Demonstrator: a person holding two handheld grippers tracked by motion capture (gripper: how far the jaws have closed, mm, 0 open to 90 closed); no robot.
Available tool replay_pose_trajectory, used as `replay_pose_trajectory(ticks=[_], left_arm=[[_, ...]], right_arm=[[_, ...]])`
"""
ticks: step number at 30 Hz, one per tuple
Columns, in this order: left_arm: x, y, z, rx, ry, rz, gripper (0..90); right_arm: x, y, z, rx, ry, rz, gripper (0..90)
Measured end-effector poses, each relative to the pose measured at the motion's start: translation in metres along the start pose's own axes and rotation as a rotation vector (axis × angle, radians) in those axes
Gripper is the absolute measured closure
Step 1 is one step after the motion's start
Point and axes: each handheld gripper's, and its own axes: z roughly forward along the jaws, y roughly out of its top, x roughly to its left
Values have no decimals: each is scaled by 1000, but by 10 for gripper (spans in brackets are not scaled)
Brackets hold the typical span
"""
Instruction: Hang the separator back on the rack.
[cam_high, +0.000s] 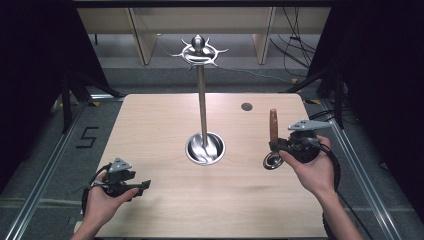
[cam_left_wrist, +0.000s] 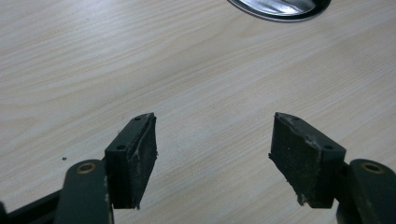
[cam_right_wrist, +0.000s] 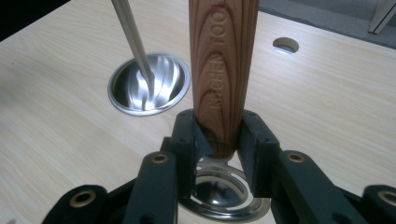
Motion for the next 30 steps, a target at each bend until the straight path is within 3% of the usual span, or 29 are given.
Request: replay_pose_trajectory(ticks=[1, 2, 6, 9, 11, 12, 17, 18, 21, 24, 25, 30], left_arm=[[0, 0, 0, 7, -8, 1, 309], [-2, 0, 2, -16, -7, -27, 309], [0, 0, 1, 8, -8, -3, 310], [0, 0, 1, 12, -9, -2, 310], [0, 0, 1, 9, -8, -2, 310], [0, 0, 1, 9, -9, -3, 309], [0, 0, 1, 9, -9, -2, 309], [0, 0, 1, 8, -8, -2, 309], [0, 0, 1, 9, -9, -1, 309], [0, 0, 0, 13, -11, 2, 309], [0, 0, 1, 9, -9, 2, 309], [0, 0, 1, 11, -10, -1, 309]], right_arm=[[3, 2, 0, -22, 1, 26, 700], [3, 2, 0, -22, 1, 26, 700], [3, 7, -1, -17, 7, 7, 700], [7, 11, 1, -63, -2, 12, 700], [8, 12, 1, -61, 6, 12, 700], [7, 14, 0, -50, 7, -13, 700], [12, 20, 1, -77, 7, -3, 700], [12, 22, -1, -62, 13, -13, 700], [14, 27, 0, -81, 11, -39, 700], [15, 30, 0, -84, 10, -33, 700], [16, 30, 2, -108, 4, -41, 700], [18, 37, 0, -97, 11, -55, 699]])
